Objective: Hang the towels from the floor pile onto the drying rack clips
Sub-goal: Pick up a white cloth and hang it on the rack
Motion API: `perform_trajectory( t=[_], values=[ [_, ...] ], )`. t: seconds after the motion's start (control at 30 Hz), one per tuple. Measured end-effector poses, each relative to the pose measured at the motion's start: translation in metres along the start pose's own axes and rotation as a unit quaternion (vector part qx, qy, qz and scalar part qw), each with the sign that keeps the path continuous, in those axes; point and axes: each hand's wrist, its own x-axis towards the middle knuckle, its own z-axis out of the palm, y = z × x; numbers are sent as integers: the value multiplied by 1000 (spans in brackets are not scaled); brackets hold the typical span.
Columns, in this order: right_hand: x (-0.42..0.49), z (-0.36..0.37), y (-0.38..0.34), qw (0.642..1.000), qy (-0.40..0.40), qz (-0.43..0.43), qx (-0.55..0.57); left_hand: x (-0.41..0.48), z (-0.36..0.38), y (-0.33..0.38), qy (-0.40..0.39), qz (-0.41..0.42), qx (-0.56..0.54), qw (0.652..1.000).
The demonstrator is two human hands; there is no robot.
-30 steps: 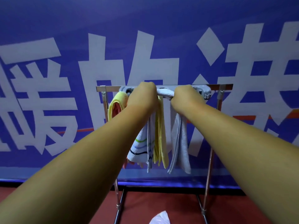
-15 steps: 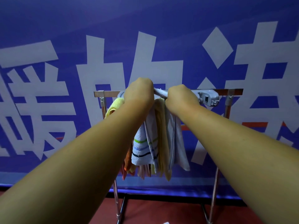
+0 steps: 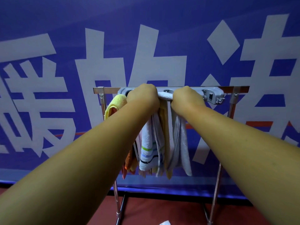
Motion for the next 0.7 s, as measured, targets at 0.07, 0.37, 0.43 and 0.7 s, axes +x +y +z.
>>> perform_trajectory(
  t=[0.07,0.37,0.43,0.7],
  values=[
    [0,0,-2,1000,8,-4,7,3,-2,0,-33,-12,6,999],
    [2,-4,-6,999,9,4,31,6,-7,-7,-25,-20,9,999],
    [3,-6,-7,1000,6,6,26,5,-7,-9,23,-2,16,1000],
    [7,0,-9,1000,1,-4,-26,1,25,-12,169,97,146,970]
  ],
)
